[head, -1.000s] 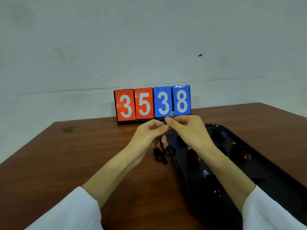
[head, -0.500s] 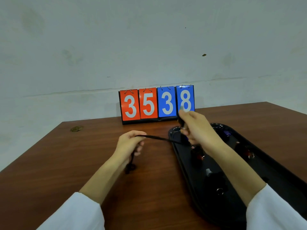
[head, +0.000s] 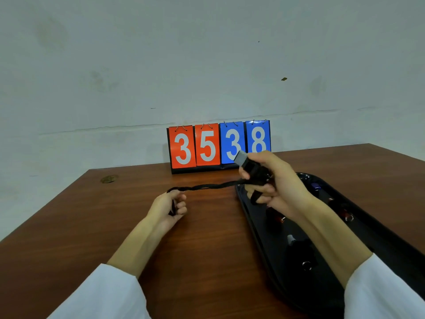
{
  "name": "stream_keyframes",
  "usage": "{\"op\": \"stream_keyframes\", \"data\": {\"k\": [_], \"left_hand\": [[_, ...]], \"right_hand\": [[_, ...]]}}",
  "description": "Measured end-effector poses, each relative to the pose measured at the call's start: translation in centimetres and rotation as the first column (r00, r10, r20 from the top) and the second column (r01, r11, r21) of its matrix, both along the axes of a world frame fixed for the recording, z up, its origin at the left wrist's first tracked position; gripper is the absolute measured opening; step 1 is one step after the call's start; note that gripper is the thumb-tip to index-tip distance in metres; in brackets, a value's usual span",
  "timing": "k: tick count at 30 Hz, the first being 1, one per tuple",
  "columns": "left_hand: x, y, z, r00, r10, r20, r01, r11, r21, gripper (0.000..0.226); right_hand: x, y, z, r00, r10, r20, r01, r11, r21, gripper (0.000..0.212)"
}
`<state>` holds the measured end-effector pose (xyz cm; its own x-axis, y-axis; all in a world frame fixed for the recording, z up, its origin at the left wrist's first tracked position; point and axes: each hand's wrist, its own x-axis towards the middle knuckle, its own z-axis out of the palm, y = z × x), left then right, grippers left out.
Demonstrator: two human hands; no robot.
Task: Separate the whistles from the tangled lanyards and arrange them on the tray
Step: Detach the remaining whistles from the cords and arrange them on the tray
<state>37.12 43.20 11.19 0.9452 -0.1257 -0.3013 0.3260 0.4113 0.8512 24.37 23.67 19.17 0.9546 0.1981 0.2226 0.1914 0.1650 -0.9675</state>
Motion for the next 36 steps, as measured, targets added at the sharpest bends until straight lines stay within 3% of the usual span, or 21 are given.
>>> {"op": "stream_keyframes", "data": {"k": [1,3,5,6,7,9,13,15,16,18,20,22,25,27,32,36], "left_hand": [[-0.2,-0.1,0.1,0.998,-0.035,0.051,0.032,0.997,0.066,0.013],[-0.8,-0.6,0.3,0.977,-0.127,0.169,0.082,0.964,0.254,0.022],[-1.7,-1.3,0.6,0.940,-0.196,0.279,0.065,0.907,0.417,0.034],[-2.1,-1.7,0.7,0.918,-0.202,0.342,0.013,0.875,0.484,0.035],[-2.5,-2.1,0.7,0.891,-0.198,0.408,-0.061,0.839,0.541,0.033],[-3.0,-2.7,0.4,0.824,-0.191,0.534,-0.244,0.731,0.637,0.026],[-4.2,-3.5,0.3,0.770,-0.264,0.582,-0.486,0.349,0.801,0.017],[-4.7,-3.7,0.2,0.744,-0.255,0.618,-0.549,0.295,0.782,0.020],[-5.0,-3.8,0.2,0.710,-0.245,0.660,-0.581,0.327,0.746,0.025],[-5.7,-4.1,0.6,0.646,-0.230,0.728,-0.547,0.526,0.651,0.032],[-6.9,-4.7,1.4,0.678,-0.235,0.697,-0.279,0.794,0.539,0.035],[-7.6,-5.3,2.0,0.717,-0.269,0.643,0.009,0.926,0.378,0.030],[-8.2,-5.8,2.0,0.753,-0.288,0.592,0.201,0.957,0.210,0.018],[-8.2,-5.8,1.8,0.779,-0.313,0.544,0.236,0.949,0.209,0.016],[-8.2,-5.6,1.8,0.766,-0.334,0.549,0.191,0.934,0.302,0.024],[-8.1,-5.6,1.6,0.751,-0.295,0.591,0.100,0.935,0.339,0.028]], "right_hand": [[0.1,0.0,0.0,0.999,-0.033,0.010,0.033,0.999,0.000,0.039],[0.7,0.3,-0.5,0.971,-0.224,0.078,0.234,0.959,-0.157,0.038],[1.2,1.0,-1.1,0.879,-0.413,0.236,0.476,0.782,-0.403,0.036],[1.4,1.4,-1.5,0.839,-0.447,0.311,0.545,0.695,-0.469,0.034],[1.4,1.6,-1.8,0.824,-0.449,0.346,0.567,0.668,-0.482,0.031],[1.3,1.7,-2.0,0.849,-0.412,0.332,0.525,0.732,-0.434,0.023],[1.5,1.3,-1.3,0.851,-0.377,0.366,0.509,0.764,-0.396,0.012],[1.6,1.2,-1.4,0.848,-0.394,0.355,0.515,0.771,-0.374,0.007],[1.6,1.2,-1.4,0.851,-0.408,0.331,0.513,0.782,-0.354,0.006],[1.5,1.1,-1.5,0.864,-0.425,0.269,0.497,0.807,-0.319,0.007],[1.5,1.0,-1.8,0.872,-0.438,0.218,0.486,0.824,-0.290,0.012],[1.6,0.9,-2.0,0.870,-0.452,0.198,0.492,0.821,-0.289,0.019],[1.8,0.8,-2.2,0.869,-0.463,0.177,0.495,0.815,-0.301,0.021],[1.9,0.7,-2.2,0.861,-0.485,0.153,0.508,0.808,-0.298,0.029],[2.1,0.7,-2.3,0.872,-0.477,0.112,0.488,0.821,-0.296,0.030],[2.1,1.1,-2.8,0.901,-0.427,0.076,0.418,0.808,-0.415,0.029]]}}
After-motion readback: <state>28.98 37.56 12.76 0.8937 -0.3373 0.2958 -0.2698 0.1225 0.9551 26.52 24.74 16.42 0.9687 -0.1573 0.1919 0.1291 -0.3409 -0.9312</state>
